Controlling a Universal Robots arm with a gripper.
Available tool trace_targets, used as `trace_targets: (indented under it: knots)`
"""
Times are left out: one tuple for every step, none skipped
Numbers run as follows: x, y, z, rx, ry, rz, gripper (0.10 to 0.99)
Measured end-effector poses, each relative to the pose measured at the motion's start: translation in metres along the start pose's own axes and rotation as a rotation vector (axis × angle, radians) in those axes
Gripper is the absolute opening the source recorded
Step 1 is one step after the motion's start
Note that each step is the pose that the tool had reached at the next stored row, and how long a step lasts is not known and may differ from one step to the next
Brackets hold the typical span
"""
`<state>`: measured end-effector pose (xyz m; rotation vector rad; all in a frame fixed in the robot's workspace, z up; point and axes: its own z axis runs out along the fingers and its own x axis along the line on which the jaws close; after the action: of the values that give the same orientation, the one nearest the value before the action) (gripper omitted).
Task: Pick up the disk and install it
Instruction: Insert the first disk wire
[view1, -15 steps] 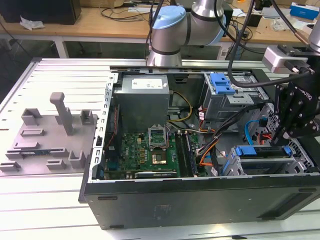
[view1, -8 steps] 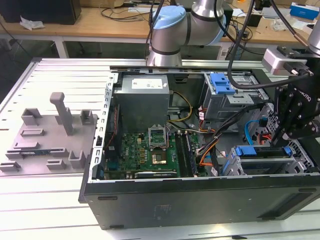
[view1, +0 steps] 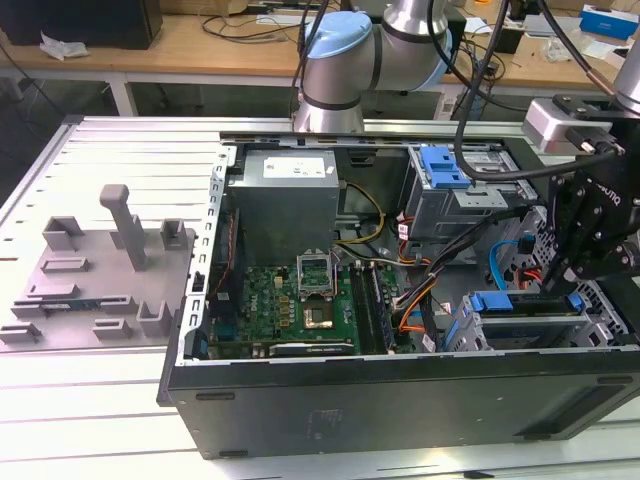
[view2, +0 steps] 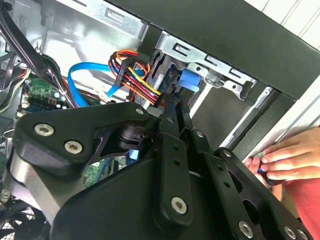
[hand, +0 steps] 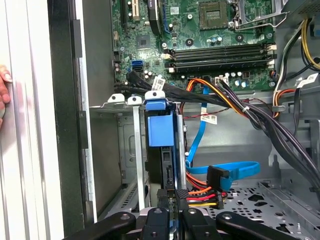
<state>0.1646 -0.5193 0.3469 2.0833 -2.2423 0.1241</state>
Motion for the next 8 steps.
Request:
trace_targets:
  knots:
    - [0.0,0.0,0.0003,0.0,0.0,0.0,0.169]
    - [0.0,0.0,0.0004,0.0,0.0,0.0,0.169]
    - [-0.0001,0.0,0.0006,0.0,0.0,0.0,0.169]
    - [-0.0001,0.0,0.0009,0.0,0.0,0.0,0.169]
    - [-0.0001,0.0,0.0011,0.0,-0.0001,0.0,0.169]
    - [-0.0001,0.0,0.0013,0.0,0.0,0.0,0.169]
    - [-0.0001,-0.0001,0.0015,0.0,0.0,0.0,0.169]
    - [-0.0002,-0.0001,0.0017,0.0,0.0,0.0,0.169]
